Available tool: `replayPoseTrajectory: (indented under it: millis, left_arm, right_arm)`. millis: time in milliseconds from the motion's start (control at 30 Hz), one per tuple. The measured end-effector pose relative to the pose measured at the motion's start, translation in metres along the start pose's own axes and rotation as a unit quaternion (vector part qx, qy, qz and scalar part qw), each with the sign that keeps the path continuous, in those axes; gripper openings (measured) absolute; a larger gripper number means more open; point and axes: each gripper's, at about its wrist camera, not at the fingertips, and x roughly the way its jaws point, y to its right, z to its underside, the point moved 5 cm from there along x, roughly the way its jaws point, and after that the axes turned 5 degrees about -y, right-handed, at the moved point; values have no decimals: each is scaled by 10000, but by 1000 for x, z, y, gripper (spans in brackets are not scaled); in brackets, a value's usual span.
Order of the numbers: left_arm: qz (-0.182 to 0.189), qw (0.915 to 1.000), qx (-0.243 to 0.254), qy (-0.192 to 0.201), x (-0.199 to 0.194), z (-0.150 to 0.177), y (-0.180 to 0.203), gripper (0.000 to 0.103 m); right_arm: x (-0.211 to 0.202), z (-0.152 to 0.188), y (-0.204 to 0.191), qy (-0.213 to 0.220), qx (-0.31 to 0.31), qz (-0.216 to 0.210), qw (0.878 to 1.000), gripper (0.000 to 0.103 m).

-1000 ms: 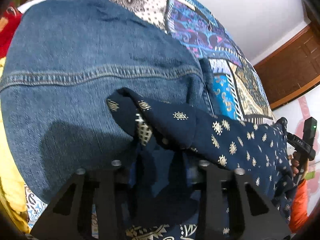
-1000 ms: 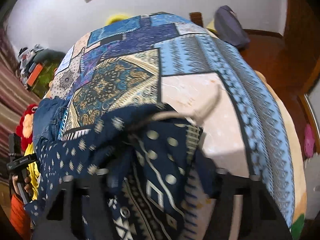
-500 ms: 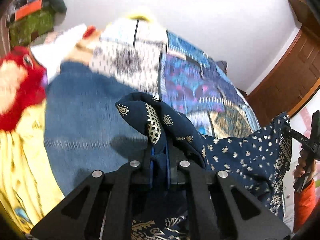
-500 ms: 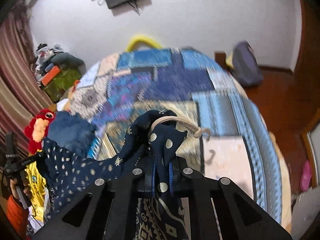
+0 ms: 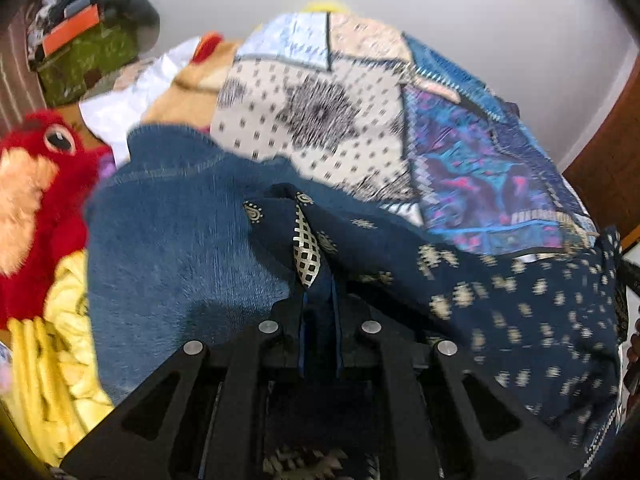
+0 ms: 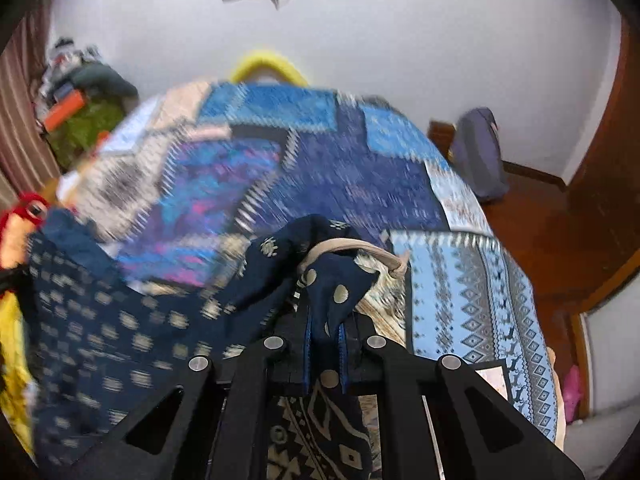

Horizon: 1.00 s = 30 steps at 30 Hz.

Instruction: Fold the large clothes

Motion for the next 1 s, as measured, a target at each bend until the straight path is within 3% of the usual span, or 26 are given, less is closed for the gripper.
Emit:
replayPoseTrajectory:
  millis: [133,167,200,233,267,300,400,567,800,967,1000]
  left_arm:
    - [1,10000,-78,-57,18,4,-9,14]
    - [8,10000,-81,-25,18,5,-10,15]
    - [-8,10000,-55,-17,18,5,-10,15]
    - [-37,10000,-20,-20,18,5,-9,16]
    - [-82,10000,14,-25,17,5,-8,16]
    - [-165,9998,74,-28,15,5,-6,17]
    - [-349,9992,203,-43,7,8,-2,19]
    - [-356,9989,301,32,-24,16,7,21]
    - [-258,9967,667,371,-105,45,25,33]
    - [-244,9924,991,694,-166,75,37,57]
    - [-253,9915,1048,731,-173,79,39,58]
  right_arm:
    - [25,17,15,-286,28,-217,9994,10]
    - [25,19,18,-242,34,-185,9995,18]
    - [24,21,22,-226,37,-14,9997,27]
    - [23,22,27,-214,20,368,9991,60]
    - [21,22,33,-137,-6,713,9974,81]
    - [18,24,37,-9,-67,858,9963,82]
    - [9,31,43,-85,-24,644,9979,82]
    - [-33,42,36,79,45,296,9995,82]
    - [-111,61,-2,438,-281,-40,9986,82]
    - [-168,82,-26,621,-496,-72,9968,83]
    - [-179,88,-30,654,-521,-88,9965,83]
